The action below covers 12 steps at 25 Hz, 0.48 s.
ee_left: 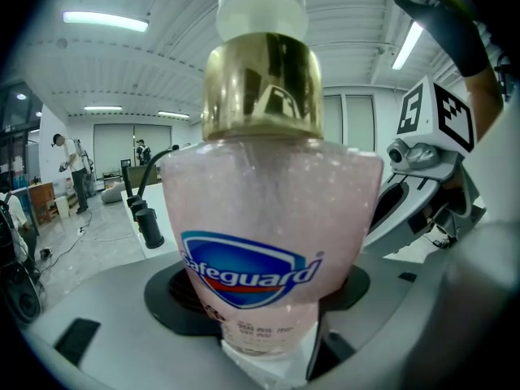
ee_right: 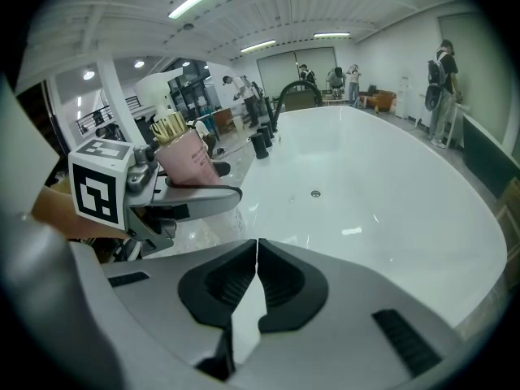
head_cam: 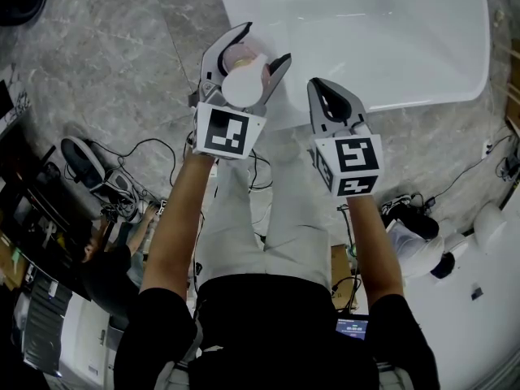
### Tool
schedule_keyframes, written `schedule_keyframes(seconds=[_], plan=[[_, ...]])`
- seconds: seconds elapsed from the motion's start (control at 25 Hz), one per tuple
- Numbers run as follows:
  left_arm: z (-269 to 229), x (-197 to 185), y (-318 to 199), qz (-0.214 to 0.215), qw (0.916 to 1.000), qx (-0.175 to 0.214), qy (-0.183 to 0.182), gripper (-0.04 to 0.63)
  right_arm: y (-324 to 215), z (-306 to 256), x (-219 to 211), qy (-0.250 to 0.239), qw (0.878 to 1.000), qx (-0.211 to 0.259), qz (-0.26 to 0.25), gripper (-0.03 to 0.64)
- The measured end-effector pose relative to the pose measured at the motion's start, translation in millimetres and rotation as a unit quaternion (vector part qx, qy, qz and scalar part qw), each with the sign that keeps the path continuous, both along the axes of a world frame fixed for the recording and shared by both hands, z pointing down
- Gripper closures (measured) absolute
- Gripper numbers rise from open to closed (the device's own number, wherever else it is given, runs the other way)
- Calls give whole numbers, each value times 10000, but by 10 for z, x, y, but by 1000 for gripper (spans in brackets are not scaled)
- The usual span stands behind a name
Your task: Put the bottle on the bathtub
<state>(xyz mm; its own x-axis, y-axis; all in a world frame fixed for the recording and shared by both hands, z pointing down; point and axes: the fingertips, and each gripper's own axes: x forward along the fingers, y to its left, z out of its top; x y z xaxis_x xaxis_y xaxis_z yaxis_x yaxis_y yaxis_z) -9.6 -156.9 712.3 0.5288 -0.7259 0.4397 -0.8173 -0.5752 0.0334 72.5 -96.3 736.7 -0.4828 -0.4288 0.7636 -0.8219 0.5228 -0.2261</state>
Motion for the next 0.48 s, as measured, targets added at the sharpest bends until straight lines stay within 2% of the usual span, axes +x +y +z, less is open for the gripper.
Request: schedule_keyframes(seconds=[0.48], plan=[[49, -30, 40, 272, 9992, -132, -247, 278, 35, -3, -63, 60, 10000, -3, -19, 592]])
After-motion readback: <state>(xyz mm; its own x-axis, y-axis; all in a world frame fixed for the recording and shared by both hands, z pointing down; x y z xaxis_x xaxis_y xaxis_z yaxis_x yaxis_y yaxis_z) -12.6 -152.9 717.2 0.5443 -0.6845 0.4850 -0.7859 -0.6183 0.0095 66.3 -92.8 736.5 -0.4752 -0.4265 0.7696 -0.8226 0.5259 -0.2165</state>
